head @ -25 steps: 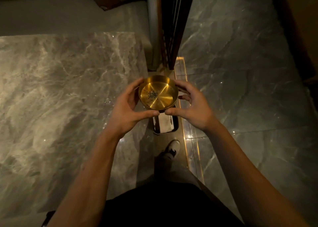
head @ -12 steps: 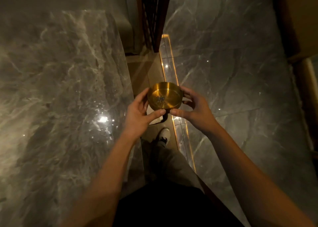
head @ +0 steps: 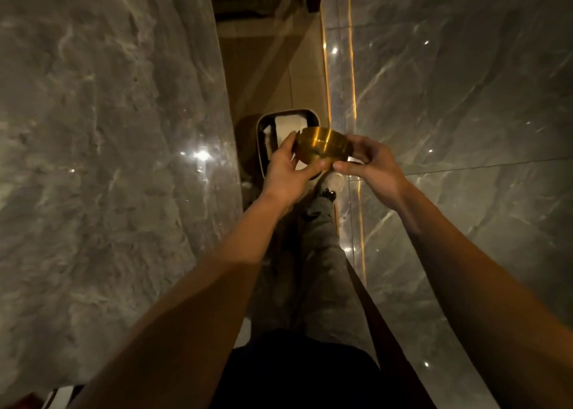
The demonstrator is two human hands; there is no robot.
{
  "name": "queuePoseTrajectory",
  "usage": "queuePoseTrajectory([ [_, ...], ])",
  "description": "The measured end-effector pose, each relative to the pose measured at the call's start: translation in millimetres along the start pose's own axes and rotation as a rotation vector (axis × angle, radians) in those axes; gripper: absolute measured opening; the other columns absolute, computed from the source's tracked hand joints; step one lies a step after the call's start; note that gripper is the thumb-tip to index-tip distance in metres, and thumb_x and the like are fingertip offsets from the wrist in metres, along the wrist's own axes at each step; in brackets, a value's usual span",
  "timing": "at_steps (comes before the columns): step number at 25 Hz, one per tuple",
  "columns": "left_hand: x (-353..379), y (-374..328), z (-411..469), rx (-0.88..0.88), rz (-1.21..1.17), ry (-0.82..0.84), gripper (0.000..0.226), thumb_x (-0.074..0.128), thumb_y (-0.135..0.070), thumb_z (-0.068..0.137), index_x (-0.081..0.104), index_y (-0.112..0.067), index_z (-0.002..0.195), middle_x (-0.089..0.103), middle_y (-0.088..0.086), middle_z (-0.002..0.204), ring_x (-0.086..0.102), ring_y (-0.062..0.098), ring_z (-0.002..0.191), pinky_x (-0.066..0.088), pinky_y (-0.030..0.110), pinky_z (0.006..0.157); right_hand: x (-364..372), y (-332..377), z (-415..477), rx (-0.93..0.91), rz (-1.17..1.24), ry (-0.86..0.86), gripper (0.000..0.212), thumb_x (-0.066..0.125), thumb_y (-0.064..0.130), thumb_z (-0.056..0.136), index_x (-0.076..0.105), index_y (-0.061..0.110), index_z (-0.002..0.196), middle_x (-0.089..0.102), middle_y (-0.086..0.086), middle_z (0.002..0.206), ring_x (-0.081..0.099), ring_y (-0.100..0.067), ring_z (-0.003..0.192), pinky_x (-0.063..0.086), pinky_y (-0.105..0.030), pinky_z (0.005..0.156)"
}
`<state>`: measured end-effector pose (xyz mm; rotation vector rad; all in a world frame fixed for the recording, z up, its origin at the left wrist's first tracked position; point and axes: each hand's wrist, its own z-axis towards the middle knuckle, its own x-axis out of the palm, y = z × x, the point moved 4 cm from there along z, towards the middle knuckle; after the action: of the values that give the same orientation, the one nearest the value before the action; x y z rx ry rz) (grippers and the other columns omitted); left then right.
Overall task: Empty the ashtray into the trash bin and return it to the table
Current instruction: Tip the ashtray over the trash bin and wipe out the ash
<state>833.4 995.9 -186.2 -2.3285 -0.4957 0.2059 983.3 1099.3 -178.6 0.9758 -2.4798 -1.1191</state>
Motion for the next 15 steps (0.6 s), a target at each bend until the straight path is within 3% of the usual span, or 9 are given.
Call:
queuePoseTrajectory([
  [5, 32.1, 20.7, 44.0, -0.042, 0.053, -0.119, 0.077, 0.078, -0.021, 0.08, 0.04, -0.012, 0.146, 0.054, 0.009, 0.143, 0.052, 0.021, 0.134, 0.042, 0.042, 0.114, -27.1, -44.0, 57.5, 0.053, 0.044, 0.087, 0.055, 0.081, 0.009, 0.07, 0.061, 0.014, 0.121, 0.068, -0.004, 0.115, 0.063, -0.018, 0.111, 0.051, -0.038, 0.098],
  [12, 47.9, 57.9, 100.1, -0.112, 0.069, -0.144, 0.061, 0.077, -0.024, 0.074, 0.057, -0.006, 0.128, 0.065, 0.015, 0.127, 0.061, 0.027, 0.121, 0.049, 0.047, 0.106, -46.6, -89.4, 114.8, 0.11, 0.058, 0.211, 0.047, 0.075, 0.006, 0.077, 0.061, 0.007, 0.122, 0.069, -0.007, 0.114, 0.066, -0.017, 0.109, 0.052, -0.031, 0.094],
  [15, 47.2, 82.3, 118.6, -0.176, 0.055, -0.161, 0.055, 0.078, -0.023, 0.076, 0.06, -0.006, 0.125, 0.066, 0.014, 0.124, 0.063, 0.026, 0.119, 0.052, 0.046, 0.103, -42.9, -117.8, 136.0, 0.163, 0.084, 0.233, 0.045, 0.075, 0.007, 0.077, 0.063, 0.006, 0.12, 0.07, -0.01, 0.113, 0.066, -0.024, 0.111, 0.051, -0.036, 0.097],
])
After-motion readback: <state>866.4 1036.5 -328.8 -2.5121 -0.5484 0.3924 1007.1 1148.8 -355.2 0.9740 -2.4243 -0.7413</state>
